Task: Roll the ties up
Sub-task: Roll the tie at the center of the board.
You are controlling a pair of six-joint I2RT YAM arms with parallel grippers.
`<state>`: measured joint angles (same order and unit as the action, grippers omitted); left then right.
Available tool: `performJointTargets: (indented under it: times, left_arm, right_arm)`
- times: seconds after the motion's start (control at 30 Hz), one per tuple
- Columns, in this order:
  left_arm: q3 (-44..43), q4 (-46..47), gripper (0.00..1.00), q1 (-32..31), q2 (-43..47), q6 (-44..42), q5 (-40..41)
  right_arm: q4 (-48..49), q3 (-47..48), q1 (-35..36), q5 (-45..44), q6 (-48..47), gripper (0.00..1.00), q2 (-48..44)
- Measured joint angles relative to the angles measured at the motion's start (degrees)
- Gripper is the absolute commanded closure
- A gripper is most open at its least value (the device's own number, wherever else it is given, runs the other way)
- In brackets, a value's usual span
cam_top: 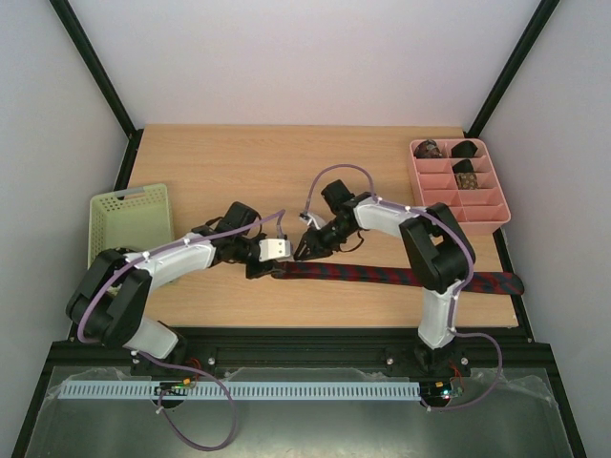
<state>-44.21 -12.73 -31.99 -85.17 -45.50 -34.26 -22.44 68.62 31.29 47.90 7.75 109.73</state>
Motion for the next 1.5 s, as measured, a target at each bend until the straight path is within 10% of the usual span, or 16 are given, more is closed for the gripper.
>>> performJointTargets:
  times: [0.67, 0.77, 0.9, 1.1, 1.5]
  left_arm:
    - [-3.21, 7.3, 0.7, -5.64, -9.25, 8.22, 3.67]
    - [-3.72, 7.61, 0.7, -5.66, -9.66, 8.74, 3.93]
    - [-3.76, 7.98, 0.42, -5.64, -9.79, 9.16, 4.46]
    - [-3.87, 7.43, 0.09, -4.72, -9.75, 7.26, 4.22]
    - [-10.64, -1.68, 0.14, -5.68, -15.17, -2.51, 7.63]
  right_arm:
    - [6.51, -5.31, -1.01, 5.27, 6.88, 0.64, 0.63]
    - [6.88, -5.31, -1.01, 4.87, 7.15, 0.79, 0.94]
    - [7.76, -5.29, -1.01, 4.31, 7.96, 0.97, 1.05]
    - [7.69, -5.27, -1.01, 3.37, 6.73, 0.99, 2.47]
    - [7.78, -5.27, -1.05, 3.67, 6.62, 0.99, 2.58]
